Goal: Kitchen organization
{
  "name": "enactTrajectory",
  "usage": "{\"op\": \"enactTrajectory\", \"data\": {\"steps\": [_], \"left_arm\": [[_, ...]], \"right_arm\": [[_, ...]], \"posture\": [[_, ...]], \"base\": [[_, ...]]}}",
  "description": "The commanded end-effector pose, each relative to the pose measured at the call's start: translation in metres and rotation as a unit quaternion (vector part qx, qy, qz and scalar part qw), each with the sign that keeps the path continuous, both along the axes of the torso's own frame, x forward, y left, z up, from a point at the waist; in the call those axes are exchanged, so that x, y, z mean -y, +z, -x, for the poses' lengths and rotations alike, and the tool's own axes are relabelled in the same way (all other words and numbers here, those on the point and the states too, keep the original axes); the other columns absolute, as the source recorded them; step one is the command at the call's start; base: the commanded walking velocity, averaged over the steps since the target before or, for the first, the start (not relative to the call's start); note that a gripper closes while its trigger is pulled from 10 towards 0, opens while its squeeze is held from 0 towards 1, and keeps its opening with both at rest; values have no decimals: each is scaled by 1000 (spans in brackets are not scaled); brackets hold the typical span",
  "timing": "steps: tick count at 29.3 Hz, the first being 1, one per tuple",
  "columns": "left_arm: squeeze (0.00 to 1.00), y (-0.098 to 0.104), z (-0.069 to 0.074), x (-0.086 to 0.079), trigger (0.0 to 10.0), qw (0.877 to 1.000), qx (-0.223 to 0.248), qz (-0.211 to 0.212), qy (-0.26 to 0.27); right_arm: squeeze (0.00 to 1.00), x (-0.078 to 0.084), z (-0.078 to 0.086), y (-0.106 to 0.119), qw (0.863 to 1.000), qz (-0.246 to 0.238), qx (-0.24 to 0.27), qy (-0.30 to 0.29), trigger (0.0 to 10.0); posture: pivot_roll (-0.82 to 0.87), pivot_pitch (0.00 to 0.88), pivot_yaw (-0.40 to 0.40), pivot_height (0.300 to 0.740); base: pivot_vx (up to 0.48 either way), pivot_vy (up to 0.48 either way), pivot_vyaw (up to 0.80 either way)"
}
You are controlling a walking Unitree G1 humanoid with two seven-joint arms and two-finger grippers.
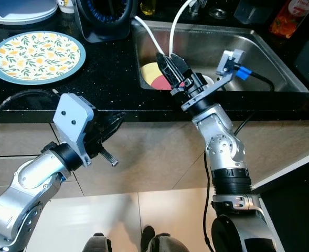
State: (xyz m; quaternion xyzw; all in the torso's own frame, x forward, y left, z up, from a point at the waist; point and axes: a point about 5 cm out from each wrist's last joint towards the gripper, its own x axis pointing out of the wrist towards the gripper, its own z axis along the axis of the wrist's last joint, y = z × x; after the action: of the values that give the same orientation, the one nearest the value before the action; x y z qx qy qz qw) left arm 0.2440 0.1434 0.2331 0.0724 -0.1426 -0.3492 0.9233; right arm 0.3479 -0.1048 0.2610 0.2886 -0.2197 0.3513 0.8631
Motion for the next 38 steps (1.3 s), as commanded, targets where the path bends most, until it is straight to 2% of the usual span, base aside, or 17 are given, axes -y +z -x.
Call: {"op": "enactTrajectory", "data": {"steps": [1,4,13,19,21,25,38], "left_arm": [[0,-5,0,3,10000,1000,-2,-1,-3],[0,-5,-3,2,10000,1000,-1,4,7],[0,-8,-5,6,10000,1000,2,3,7],[0,-10,-5,8,10000,1000,5,-3,1],[0,-11,-5,8,10000,1000,4,-6,-4],[0,-13,-5,9,10000,1000,4,-13,-9],[0,-14,-15,11,10000,1000,17,-22,-14]], "right_arm": [[0,7,6,4,999,-25,16,15,10000],[0,9,13,7,998,-39,27,38,10000],[0,1,30,4,992,-19,53,114,10000],[0,-8,46,-8,980,2,65,189,10000],[0,-11,56,-15,971,9,73,226,10000],[0,-11,58,-19,969,10,71,237,10000],[0,-14,47,-30,975,-20,43,218,10000]], "posture": [[221,90,-87,740],[220,89,-87,740],[214,89,-92,740],[218,84,-93,740],[222,76,-93,740],[226,64,-94,740],[244,0,-96,740]], "base": [[461,0,0],[474,0,0],[0,0,0],[0,0,0],[0,0,0],[0,0,0],[0,0,0]]}}
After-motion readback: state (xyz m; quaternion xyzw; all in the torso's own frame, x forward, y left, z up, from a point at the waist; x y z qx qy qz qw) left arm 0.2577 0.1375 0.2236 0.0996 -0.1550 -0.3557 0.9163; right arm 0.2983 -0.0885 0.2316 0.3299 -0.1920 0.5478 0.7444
